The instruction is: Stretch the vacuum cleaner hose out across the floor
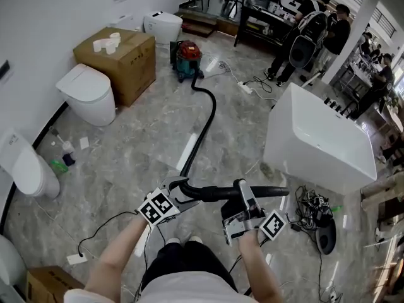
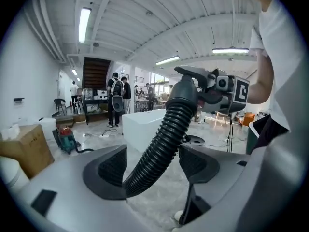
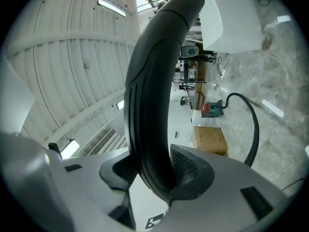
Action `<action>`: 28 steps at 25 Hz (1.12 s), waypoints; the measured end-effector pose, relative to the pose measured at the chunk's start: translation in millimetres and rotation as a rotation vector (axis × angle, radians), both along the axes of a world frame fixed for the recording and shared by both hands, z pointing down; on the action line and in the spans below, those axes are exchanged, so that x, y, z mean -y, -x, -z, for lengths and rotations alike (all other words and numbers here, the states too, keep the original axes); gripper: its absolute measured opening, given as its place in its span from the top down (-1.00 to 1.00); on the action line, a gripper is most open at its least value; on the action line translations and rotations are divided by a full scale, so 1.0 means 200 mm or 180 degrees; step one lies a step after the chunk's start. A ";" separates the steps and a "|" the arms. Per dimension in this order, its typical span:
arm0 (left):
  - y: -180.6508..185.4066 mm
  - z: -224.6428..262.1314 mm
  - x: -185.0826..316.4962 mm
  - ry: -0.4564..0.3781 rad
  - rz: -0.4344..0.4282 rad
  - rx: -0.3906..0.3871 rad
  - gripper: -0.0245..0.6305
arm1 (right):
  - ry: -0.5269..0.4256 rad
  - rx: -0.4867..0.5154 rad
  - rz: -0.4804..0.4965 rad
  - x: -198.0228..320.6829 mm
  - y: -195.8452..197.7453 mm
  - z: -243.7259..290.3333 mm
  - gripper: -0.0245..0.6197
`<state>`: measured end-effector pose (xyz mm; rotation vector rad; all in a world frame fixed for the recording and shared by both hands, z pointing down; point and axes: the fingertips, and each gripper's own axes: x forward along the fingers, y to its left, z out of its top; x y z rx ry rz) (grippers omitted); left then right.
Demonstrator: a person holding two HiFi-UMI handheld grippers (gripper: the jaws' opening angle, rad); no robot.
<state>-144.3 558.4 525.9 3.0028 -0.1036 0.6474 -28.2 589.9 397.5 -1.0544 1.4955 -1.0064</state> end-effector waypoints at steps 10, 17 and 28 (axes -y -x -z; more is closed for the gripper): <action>-0.05 0.01 -0.01 -0.0297 -0.0097 0.0030 -0.06 | -0.0127 0.0328 -0.0009 -0.05 0.00 0.14 0.35; -0.01 -0.12 -0.15 -0.0577 -0.0885 0.0827 0.39 | -0.0013 0.0626 0.0087 -0.11 -0.01 0.05 0.32; 0.15 -0.38 -0.44 0.0008 -0.1585 0.1346 0.43 | 0.0607 0.0770 0.0055 -0.31 0.00 -0.31 0.14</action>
